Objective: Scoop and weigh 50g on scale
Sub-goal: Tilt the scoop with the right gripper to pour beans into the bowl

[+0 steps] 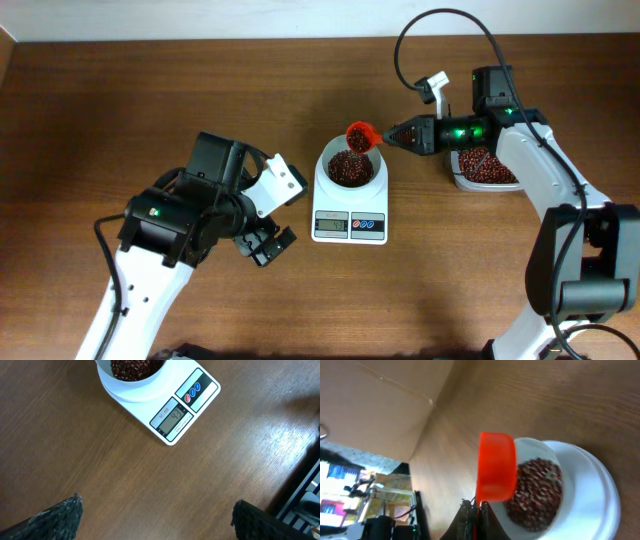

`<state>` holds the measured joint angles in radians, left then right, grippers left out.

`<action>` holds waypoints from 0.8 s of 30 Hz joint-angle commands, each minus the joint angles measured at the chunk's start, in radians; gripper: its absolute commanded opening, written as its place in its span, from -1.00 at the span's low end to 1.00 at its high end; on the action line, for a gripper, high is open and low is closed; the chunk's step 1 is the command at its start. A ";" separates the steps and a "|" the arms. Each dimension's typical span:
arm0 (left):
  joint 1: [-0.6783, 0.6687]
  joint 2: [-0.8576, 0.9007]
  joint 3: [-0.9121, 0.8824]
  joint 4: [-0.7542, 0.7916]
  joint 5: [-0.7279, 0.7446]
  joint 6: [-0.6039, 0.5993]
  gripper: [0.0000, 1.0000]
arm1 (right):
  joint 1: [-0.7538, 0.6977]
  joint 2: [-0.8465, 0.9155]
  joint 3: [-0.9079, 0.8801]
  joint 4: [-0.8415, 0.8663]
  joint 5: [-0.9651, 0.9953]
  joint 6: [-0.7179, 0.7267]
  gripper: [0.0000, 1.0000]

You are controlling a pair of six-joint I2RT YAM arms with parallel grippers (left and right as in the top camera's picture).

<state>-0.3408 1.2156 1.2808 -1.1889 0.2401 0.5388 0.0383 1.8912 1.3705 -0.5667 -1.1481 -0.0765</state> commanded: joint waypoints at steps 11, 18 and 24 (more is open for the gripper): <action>0.003 -0.002 0.012 0.001 0.018 0.016 0.98 | 0.002 0.006 0.003 -0.026 -0.021 -0.049 -0.92; 0.003 -0.002 0.012 0.001 0.018 0.016 0.98 | 0.001 0.002 0.003 -0.058 -0.091 -0.132 -0.92; 0.003 -0.002 0.012 0.001 0.018 0.016 0.98 | 0.008 0.002 0.003 -0.080 0.084 -0.012 -0.92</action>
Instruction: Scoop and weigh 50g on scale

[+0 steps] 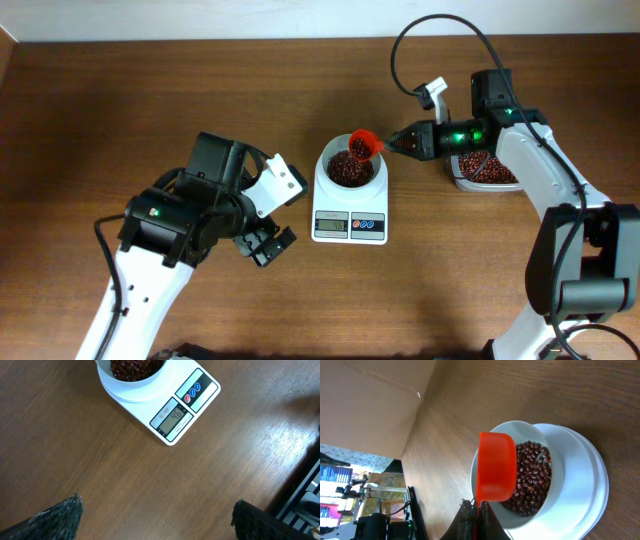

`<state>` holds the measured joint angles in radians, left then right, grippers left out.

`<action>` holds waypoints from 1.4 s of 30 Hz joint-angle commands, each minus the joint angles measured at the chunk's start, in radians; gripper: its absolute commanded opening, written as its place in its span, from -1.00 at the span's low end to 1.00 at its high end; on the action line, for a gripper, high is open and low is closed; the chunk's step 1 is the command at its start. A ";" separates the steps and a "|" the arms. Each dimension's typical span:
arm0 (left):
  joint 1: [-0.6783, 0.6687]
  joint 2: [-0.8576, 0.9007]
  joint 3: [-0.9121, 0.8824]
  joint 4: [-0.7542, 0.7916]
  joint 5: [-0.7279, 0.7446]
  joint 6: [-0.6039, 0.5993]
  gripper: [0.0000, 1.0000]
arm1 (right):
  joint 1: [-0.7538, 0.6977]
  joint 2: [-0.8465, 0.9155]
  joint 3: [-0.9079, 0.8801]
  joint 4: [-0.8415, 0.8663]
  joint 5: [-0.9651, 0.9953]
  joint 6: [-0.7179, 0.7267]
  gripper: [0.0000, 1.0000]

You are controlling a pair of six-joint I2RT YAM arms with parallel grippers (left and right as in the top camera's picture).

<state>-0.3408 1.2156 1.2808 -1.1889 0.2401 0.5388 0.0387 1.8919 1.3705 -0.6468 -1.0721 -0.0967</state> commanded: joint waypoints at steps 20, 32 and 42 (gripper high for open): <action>0.003 -0.002 0.012 0.001 0.018 0.016 0.98 | 0.023 -0.004 0.003 -0.079 0.030 -0.055 -0.92; 0.003 -0.002 0.012 0.001 0.018 0.016 0.98 | 0.020 -0.001 0.003 -0.090 -0.075 -0.079 -0.92; 0.003 -0.002 0.012 0.001 0.018 0.016 0.98 | -0.124 -0.002 0.003 -0.091 -0.290 -0.079 -0.92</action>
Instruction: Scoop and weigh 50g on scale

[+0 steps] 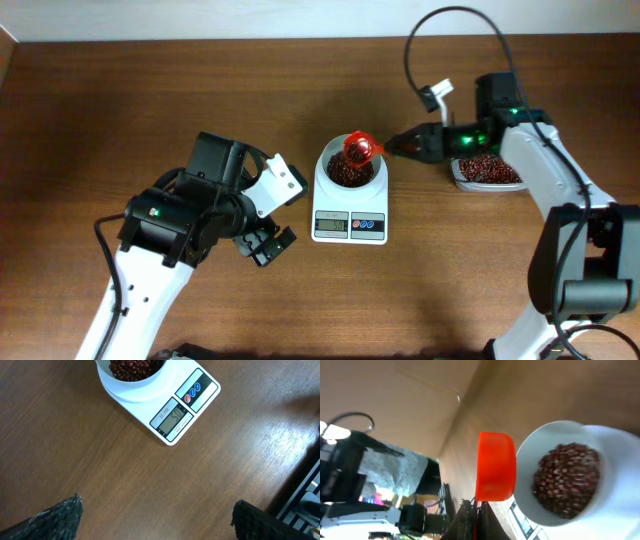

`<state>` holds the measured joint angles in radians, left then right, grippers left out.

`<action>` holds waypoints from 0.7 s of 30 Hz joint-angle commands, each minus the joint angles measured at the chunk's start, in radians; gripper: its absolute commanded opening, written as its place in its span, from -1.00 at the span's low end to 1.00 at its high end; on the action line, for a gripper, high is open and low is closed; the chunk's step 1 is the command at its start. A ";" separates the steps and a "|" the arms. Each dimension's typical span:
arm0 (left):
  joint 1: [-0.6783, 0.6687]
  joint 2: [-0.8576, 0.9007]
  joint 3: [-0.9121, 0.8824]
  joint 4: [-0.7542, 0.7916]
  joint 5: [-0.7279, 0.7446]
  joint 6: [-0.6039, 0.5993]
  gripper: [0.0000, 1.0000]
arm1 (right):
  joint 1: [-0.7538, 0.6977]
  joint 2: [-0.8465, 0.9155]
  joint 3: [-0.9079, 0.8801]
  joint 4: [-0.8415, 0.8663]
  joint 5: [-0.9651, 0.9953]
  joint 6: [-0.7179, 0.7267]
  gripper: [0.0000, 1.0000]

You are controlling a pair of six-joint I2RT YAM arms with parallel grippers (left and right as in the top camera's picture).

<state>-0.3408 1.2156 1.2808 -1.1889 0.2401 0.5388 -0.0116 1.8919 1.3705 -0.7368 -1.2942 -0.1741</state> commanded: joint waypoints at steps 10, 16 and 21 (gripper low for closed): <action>0.003 -0.002 0.012 0.001 0.018 0.016 0.98 | -0.498 -0.002 0.003 -0.207 0.032 -0.209 -0.92; 0.003 -0.002 0.012 0.001 0.018 0.016 0.98 | -0.639 -0.030 0.006 -0.251 0.233 -0.339 -0.92; 0.003 -0.002 0.012 0.001 0.018 0.016 0.98 | -0.571 -0.119 0.047 -0.252 0.543 -0.333 -0.92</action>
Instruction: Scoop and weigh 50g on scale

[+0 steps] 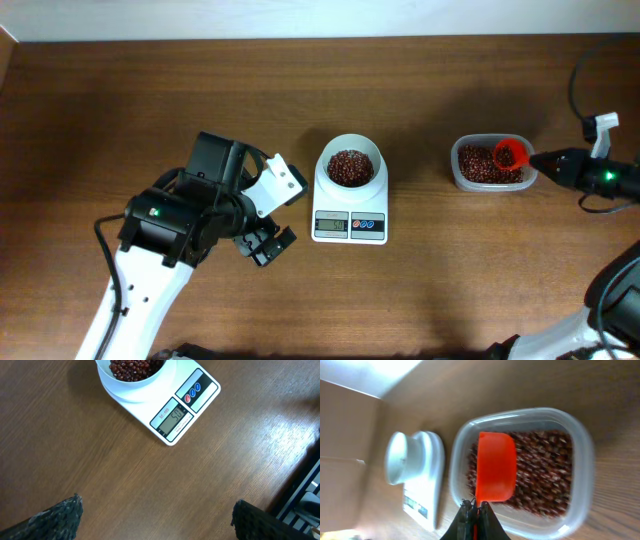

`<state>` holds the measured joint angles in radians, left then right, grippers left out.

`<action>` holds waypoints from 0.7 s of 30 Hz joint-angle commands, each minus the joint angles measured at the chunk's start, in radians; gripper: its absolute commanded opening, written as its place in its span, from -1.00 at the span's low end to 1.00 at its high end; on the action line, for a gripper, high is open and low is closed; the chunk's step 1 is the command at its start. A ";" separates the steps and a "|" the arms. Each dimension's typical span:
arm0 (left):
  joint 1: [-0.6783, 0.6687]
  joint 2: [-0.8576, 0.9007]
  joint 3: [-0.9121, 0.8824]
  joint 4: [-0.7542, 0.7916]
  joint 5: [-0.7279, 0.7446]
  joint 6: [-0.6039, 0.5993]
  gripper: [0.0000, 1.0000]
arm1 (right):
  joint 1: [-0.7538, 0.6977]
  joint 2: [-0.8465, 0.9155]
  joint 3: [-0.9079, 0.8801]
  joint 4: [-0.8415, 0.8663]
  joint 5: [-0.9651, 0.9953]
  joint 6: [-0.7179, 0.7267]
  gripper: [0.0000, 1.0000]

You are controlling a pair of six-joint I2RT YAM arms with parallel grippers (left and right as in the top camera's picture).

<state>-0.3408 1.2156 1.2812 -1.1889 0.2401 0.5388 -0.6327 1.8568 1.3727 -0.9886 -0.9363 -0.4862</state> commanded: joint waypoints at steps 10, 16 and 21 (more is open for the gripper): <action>0.003 -0.002 0.012 0.001 0.018 0.016 0.98 | 0.457 -0.160 0.087 0.005 1.041 0.080 -0.92; 0.003 -0.002 0.012 0.001 0.018 0.016 0.98 | 0.550 -0.161 0.104 0.017 1.244 0.100 -0.92; 0.003 -0.002 0.012 0.001 0.018 0.016 0.98 | 0.554 -0.179 0.117 0.020 1.209 0.214 -0.92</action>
<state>-0.3408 1.2156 1.2812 -1.1889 0.2401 0.5388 -0.0860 1.7157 1.4536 -0.9691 0.2764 -0.3222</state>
